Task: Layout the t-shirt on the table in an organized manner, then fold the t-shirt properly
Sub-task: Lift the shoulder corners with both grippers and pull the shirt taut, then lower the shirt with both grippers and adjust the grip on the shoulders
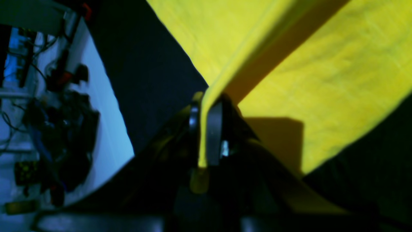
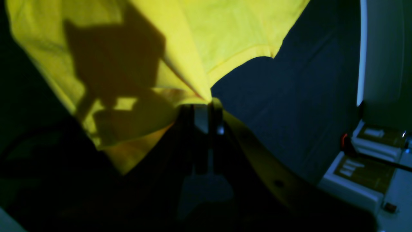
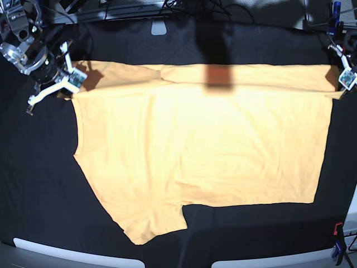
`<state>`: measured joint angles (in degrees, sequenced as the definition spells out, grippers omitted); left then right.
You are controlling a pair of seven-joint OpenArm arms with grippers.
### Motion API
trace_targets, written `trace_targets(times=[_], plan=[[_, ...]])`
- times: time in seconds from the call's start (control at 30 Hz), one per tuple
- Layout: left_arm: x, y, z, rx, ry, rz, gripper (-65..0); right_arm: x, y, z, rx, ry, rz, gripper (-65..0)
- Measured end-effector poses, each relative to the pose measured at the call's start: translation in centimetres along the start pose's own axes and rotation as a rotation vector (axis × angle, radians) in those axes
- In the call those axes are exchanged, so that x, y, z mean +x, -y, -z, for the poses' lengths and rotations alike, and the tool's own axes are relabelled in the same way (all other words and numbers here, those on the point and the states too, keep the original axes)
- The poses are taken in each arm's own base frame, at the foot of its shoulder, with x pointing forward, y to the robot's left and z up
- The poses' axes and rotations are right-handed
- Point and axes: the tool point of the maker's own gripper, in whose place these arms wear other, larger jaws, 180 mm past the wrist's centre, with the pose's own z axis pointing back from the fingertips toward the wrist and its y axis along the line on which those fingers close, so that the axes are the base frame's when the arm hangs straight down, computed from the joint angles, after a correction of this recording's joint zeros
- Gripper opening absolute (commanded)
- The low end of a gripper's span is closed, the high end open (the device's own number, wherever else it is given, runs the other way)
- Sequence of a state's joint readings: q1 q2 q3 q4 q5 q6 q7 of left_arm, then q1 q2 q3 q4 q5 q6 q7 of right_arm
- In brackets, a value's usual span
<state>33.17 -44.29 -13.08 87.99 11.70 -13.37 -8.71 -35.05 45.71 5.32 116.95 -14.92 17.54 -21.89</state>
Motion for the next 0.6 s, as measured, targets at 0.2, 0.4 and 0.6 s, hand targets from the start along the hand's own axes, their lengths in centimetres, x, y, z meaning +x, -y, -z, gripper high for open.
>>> trace_targets(times=[0.2,0.4,0.6], plan=[[1.1,0.4,0.4,-0.037,0.046,-0.01,-65.0,-1.0,-0.1,0.5,-0.002,-0.029,0.016,-65.0],[1.1,0.8,1.6,-0.027,0.06,-0.09,-65.0,-2.1,-0.3,1.7,-0.012,-0.053,0.076,-65.0],[0.5,1.5,4.0,-0.032,0.046,-0.129,-65.0,-1.2,0.4,3.0,-0.048,-0.019,0.138,-65.0]])
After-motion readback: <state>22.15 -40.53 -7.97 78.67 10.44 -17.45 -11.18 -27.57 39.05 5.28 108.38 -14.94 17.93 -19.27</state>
